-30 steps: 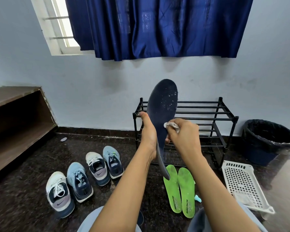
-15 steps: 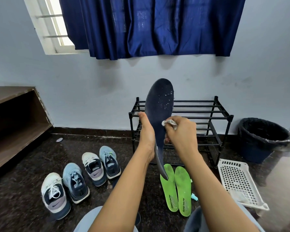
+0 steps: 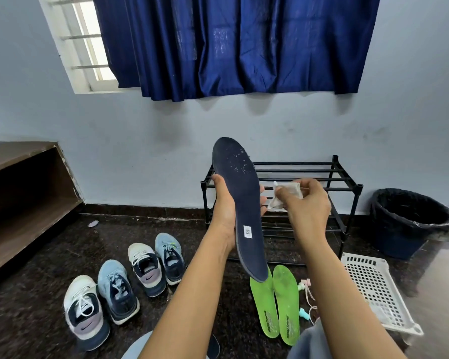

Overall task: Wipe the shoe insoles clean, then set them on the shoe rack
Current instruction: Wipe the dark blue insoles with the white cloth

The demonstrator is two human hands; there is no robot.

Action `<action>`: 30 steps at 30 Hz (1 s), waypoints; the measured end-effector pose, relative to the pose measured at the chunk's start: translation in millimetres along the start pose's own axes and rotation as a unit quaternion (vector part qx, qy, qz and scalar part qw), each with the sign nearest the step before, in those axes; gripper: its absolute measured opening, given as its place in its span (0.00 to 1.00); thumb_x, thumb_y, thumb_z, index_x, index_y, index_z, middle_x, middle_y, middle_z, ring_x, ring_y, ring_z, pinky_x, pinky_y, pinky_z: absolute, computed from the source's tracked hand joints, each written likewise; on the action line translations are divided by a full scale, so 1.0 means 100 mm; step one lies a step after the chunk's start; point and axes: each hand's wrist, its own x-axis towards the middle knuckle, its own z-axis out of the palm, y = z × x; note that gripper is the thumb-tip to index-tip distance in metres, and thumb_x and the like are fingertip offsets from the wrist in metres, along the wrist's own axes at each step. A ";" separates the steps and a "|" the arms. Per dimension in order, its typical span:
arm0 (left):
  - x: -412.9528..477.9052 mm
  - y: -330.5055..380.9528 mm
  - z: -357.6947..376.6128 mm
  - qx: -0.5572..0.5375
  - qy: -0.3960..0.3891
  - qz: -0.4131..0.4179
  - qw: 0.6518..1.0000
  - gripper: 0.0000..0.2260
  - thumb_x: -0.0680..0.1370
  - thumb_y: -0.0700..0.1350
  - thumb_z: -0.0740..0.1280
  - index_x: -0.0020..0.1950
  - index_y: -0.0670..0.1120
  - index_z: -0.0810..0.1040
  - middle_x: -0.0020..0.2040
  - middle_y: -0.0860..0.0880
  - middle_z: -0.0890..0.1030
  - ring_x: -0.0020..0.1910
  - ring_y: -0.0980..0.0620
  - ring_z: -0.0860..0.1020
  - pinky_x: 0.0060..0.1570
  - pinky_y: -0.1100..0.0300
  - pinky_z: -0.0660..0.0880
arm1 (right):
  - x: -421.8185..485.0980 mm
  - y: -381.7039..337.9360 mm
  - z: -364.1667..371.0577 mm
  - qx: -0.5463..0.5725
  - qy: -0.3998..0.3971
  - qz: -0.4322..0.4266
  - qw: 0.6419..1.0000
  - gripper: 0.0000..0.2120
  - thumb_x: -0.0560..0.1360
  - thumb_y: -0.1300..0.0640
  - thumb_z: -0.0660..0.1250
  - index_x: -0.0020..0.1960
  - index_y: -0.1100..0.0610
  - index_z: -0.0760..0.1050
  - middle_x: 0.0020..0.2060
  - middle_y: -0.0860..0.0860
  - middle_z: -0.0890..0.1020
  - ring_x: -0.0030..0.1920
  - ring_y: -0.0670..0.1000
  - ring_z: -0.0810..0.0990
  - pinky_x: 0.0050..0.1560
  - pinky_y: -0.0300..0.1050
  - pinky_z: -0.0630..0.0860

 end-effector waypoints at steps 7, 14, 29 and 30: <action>0.01 -0.07 -0.11 -0.039 -0.045 0.016 0.998 0.26 0.80 0.65 0.54 0.56 0.45 0.80 0.46 0.46 0.82 0.44 0.50 0.81 0.44 0.57 0.77 | -0.17 -0.09 0.17 -0.064 -0.014 -0.169 0.983 0.05 0.70 0.61 0.70 0.45 0.58 0.82 0.43 0.52 0.77 0.40 0.47 0.73 0.40 0.27 0.63; 0.05 -0.03 -0.16 -0.054 -0.043 0.060 0.996 0.36 0.72 0.75 0.48 0.49 0.47 0.81 0.40 0.48 0.83 0.40 0.51 0.82 0.47 0.56 0.77 | -0.32 -0.05 0.33 -0.138 -0.109 -0.253 0.951 0.11 0.71 0.61 0.68 0.53 0.57 0.81 0.46 0.53 0.83 0.46 0.53 0.80 0.50 0.38 0.70; -0.01 -0.07 -0.18 -0.010 -0.052 0.035 0.998 0.41 0.71 0.77 0.42 0.50 0.47 0.80 0.39 0.48 0.83 0.40 0.52 0.83 0.41 0.61 0.79 | -0.30 -0.03 0.43 -0.151 -0.116 -0.272 0.943 0.09 0.71 0.64 0.64 0.46 0.59 0.83 0.39 0.55 0.82 0.41 0.55 0.80 0.45 0.39 0.70; -0.01 -0.08 -0.17 -0.007 -0.054 0.036 0.998 0.40 0.71 0.77 0.42 0.50 0.47 0.80 0.39 0.48 0.83 0.40 0.52 0.83 0.39 0.61 0.79 | -0.29 -0.04 0.41 -0.146 -0.112 -0.265 0.947 0.09 0.71 0.65 0.65 0.46 0.59 0.83 0.39 0.54 0.82 0.41 0.55 0.80 0.45 0.39 0.70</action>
